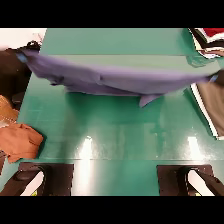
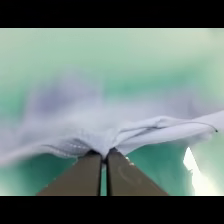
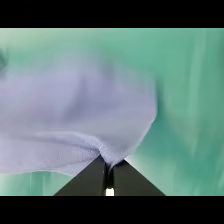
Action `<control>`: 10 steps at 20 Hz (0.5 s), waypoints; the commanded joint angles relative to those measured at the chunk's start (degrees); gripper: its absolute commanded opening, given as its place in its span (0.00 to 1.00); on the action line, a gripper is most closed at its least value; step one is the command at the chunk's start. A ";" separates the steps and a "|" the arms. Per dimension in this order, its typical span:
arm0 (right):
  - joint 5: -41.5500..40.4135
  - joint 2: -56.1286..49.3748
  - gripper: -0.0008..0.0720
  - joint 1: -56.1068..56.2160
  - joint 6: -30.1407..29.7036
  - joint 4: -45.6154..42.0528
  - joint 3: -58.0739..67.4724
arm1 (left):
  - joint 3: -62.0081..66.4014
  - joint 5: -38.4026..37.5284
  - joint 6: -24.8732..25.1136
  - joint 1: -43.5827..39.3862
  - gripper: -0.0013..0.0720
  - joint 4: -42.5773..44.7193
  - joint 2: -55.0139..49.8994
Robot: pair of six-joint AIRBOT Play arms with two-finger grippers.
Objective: Fold the shirts.
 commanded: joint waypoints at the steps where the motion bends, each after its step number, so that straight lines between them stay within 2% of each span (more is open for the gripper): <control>1: -2.23 4.24 0.03 1.31 0.11 -0.46 15.74 | 19.17 -0.68 -0.13 0.48 0.05 0.50 1.27; 7: -1.33 6.75 0.03 1.31 1.31 -0.81 32.94 | 42.91 -0.13 -0.17 0.48 0.05 0.42 1.27; 10: 6.82 2.80 0.03 1.31 6.78 -4.37 43.43 | 47.01 0.31 -0.13 0.48 0.05 0.46 1.27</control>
